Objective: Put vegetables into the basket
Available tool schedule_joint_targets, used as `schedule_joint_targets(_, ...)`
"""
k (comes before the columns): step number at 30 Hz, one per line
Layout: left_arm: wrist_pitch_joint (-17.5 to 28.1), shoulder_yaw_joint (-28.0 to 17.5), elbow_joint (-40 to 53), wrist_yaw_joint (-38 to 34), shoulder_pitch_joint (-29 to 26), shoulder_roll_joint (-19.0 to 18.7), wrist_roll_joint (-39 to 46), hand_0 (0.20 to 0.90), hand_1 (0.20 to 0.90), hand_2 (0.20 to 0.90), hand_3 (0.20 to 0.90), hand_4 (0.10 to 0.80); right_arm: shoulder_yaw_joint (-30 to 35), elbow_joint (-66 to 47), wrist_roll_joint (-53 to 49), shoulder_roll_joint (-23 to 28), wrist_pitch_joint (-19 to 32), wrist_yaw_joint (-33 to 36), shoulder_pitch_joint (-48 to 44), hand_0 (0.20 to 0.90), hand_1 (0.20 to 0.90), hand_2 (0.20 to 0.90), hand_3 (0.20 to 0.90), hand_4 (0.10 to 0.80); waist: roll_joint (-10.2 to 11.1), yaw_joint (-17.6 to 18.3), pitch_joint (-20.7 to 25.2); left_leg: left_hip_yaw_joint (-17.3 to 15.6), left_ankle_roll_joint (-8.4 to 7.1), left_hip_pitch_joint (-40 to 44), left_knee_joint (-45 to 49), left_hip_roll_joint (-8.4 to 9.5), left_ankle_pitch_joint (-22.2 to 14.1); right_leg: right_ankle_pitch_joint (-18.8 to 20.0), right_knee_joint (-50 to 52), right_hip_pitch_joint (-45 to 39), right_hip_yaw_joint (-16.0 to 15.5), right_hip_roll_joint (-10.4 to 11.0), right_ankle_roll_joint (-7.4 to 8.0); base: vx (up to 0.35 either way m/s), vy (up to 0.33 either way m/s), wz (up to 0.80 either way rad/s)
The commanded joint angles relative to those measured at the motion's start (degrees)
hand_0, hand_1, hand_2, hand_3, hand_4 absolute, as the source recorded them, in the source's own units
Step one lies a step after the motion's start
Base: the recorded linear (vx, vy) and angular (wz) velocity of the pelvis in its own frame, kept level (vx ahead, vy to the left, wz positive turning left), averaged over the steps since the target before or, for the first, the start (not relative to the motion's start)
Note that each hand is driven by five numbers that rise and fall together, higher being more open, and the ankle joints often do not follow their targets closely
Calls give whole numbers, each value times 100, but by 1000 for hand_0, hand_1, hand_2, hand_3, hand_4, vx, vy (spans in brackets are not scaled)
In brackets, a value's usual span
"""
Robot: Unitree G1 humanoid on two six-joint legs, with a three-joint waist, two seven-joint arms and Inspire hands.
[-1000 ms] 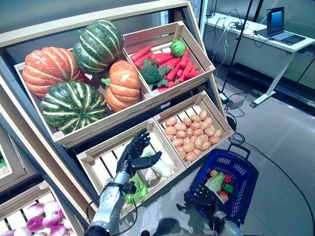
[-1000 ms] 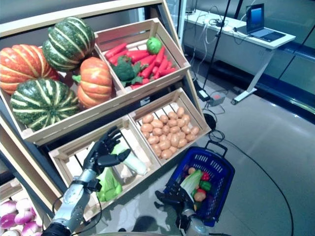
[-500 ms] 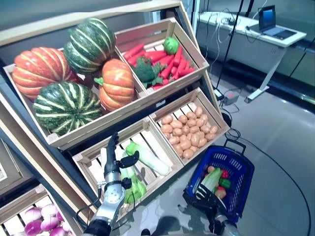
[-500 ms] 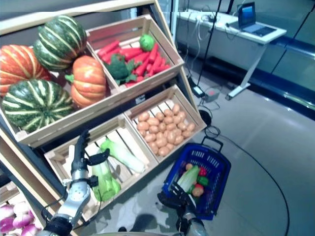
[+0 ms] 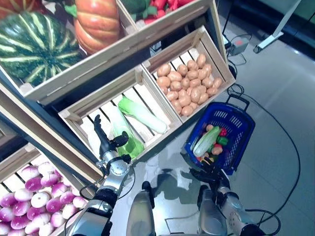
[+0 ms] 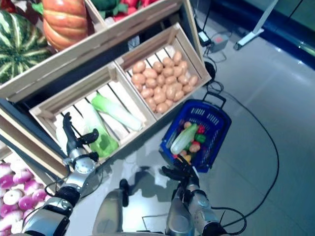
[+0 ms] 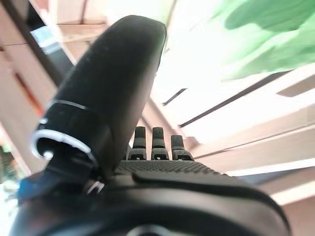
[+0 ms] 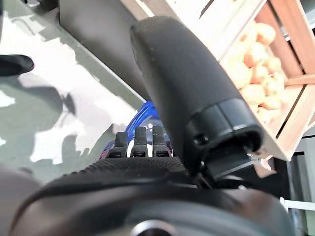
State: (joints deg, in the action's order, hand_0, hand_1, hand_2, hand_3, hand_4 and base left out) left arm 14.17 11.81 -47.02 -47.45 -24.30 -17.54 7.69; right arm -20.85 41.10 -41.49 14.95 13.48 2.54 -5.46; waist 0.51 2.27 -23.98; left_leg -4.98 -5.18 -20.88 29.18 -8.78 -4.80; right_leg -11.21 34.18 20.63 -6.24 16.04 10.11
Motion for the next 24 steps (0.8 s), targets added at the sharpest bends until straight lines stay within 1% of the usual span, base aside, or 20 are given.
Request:
schedule_joint_targets(1, 227, -131, -31, -425, -629, -308, 92, 900, 900, 900, 900, 800, -23, -588, -356, -18, 591, 193, -206, 900, 900, 900, 900, 800, 100, 85, 230, 98, 29, -12, 554, -11, -519, -71, 648, 105, 106, 18, -420, -61, 22, -3)
schedule_joint_targets(5, 162, -130, -286, -450, -936, -387, 333, 900, 900, 900, 900, 800, -47, -441, -428, 60, 618, 207, -479, 900, 900, 900, 900, 800, 91, 131, 135, 101, 21, -378, 986, -86, -701, -217, 1104, 544, 206, 60, -446, -59, 18, -2)
schedule_joint_targets(9, 189, -84, -359, -410, -1151, -472, 467, 900, 900, 900, 900, 800, -62, -429, -427, 145, 640, 276, -643, 900, 900, 900, 900, 800, 83, 164, 74, 125, 15, -694, 1306, -117, -838, -315, 1402, 900, 293, 62, -469, -71, 21, 1)
schedule_joint_targets(12, 171, -80, -383, -307, -1315, -578, 562, 900, 900, 900, 900, 800, -33, -388, -445, 224, 654, 285, -756, 900, 900, 900, 900, 800, 81, 190, 25, 142, 14, -941, 1559, -134, -942, -371, 1604, 1171, 365, 50, -478, -68, 33, 1)
schedule_joint_targets(17, 125, -64, -420, -105, -1585, -822, 716, 900, 900, 900, 900, 800, 20, -405, -493, 370, 539, 297, -895, 900, 900, 900, 900, 800, 78, 228, -19, 150, 0, -1278, 1881, -169, -1089, -453, 1858, 1535, 451, 43, -489, -51, 39, -8)
schedule_joint_targets(19, 94, -48, -462, -42, -1716, -926, 877, 900, 900, 900, 900, 800, 26, -381, -472, 423, 513, 272, -936, 900, 900, 900, 900, 800, 73, 249, -43, 156, -4, -1438, 2038, -189, -1154, -485, 1988, 1716, 501, 46, -488, -26, 35, -4)
schedule_joint_targets(20, 91, -45, -492, -16, -1757, -947, 935, 900, 900, 900, 900, 800, 21, -369, -474, 438, 507, 272, -946, 900, 900, 900, 900, 800, 73, 254, -76, 177, -43, -1453, 2206, -209, -1353, -667, 2146, 1733, 527, 55, -452, 4, 27, -3)
schedule_joint_targets(23, 106, -65, -629, 120, -1926, -1046, 1200, 900, 900, 900, 900, 800, 9, -329, -496, 483, 514, 286, -1005, 900, 900, 900, 900, 800, 71, 284, -116, 187, -44, -1659, 2397, -239, -1428, -718, 2301, 1951, 561, 55, -453, -35, 26, -5)
schedule_joint_targets(24, 87, -84, -688, 234, -1999, -1067, 1403, 900, 900, 900, 900, 800, 6, -306, -508, 493, 526, 285, -1038, 900, 900, 900, 900, 800, 75, 294, -130, 202, -54, -1762, 2483, -250, -1457, -739, 2359, 2042, 575, 50, -452, -48, 23, -4)
